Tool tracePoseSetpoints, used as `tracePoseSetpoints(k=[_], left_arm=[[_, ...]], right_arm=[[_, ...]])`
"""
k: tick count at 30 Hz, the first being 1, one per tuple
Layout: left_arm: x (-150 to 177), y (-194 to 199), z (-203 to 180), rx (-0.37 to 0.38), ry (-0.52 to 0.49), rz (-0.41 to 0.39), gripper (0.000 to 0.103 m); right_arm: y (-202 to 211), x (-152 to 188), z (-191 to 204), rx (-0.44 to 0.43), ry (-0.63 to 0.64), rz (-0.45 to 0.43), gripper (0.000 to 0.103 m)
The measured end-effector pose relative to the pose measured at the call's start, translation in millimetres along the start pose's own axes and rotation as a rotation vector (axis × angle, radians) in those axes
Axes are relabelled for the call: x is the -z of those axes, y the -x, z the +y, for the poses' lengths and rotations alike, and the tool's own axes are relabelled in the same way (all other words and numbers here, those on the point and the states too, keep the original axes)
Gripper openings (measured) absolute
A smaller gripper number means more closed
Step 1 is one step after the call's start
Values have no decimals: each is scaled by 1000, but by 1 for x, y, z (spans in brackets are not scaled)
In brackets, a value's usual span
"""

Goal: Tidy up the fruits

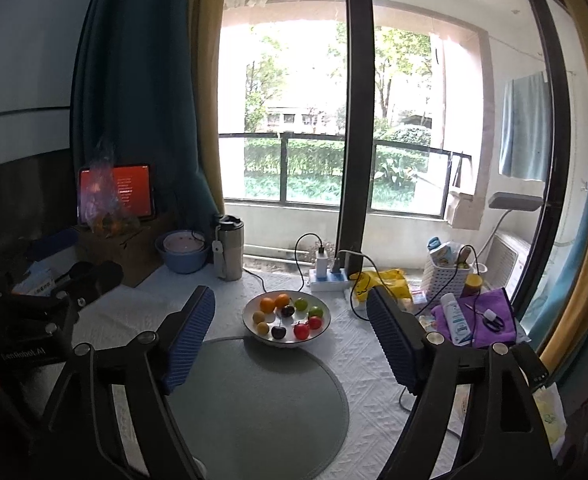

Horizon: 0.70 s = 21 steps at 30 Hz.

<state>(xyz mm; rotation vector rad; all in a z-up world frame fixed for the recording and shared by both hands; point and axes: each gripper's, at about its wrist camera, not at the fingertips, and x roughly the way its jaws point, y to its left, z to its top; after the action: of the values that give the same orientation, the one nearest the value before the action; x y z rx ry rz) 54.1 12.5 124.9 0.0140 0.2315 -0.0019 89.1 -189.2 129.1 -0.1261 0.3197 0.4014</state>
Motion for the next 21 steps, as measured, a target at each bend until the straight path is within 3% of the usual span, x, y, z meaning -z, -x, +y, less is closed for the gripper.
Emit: tracePoseSetpoints(k=[14, 21], left_arm=[[13, -2, -4, 15, 47, 62, 97], [12, 3, -4, 5, 51, 55, 97]], right_arm=[[16, -2, -10, 53, -33, 2, 82], [17, 1, -6, 60, -28, 9, 82]])
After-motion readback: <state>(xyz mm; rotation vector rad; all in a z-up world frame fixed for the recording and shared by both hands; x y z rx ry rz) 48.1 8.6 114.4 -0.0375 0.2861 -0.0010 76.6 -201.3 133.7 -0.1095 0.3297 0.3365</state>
